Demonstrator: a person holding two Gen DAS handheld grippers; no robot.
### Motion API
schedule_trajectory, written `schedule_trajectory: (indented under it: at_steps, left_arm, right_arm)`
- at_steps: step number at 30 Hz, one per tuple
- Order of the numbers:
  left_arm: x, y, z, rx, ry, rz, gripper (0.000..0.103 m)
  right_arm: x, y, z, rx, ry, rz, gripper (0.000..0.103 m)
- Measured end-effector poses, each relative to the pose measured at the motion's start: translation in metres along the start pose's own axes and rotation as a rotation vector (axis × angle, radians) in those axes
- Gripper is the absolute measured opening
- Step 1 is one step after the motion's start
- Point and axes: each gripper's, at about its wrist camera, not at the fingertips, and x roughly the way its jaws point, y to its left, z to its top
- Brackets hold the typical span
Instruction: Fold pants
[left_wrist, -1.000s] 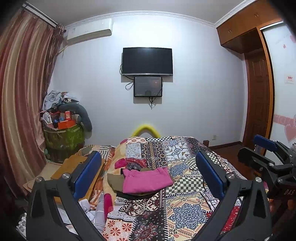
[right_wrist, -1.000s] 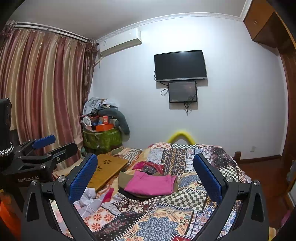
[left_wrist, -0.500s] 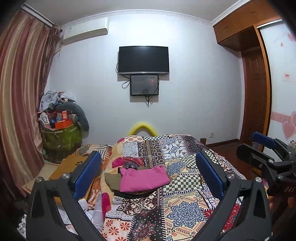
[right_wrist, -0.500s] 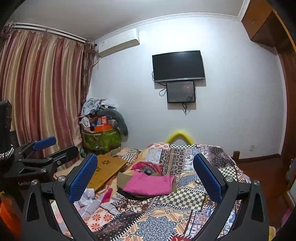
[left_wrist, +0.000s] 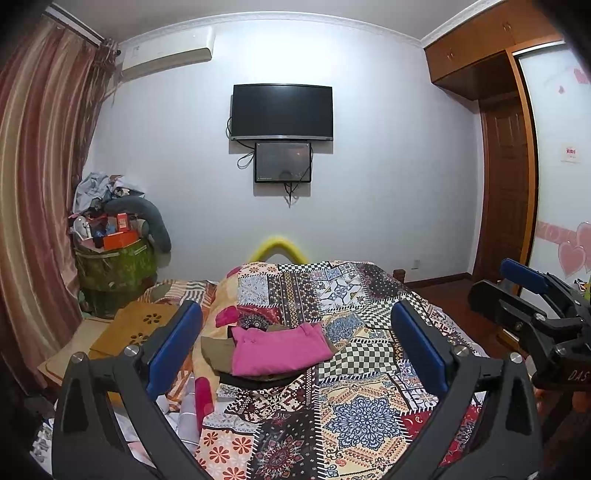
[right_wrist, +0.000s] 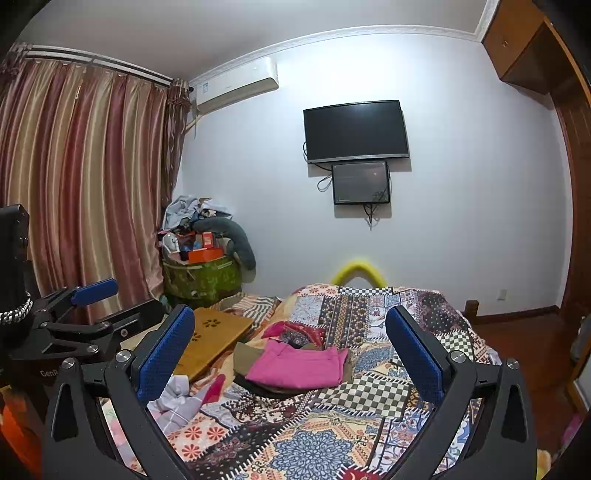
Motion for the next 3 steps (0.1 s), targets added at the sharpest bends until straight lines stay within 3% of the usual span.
schedule_trajectory:
  at_steps: [3]
  left_arm:
    - [0.0035, 0.0010, -0.0008, -0.002, 0.006, 0.000, 0.103]
  right_arm:
    - [0.0021, -0.0004, -0.0008, 0.002, 0.005, -0.001, 0.103]
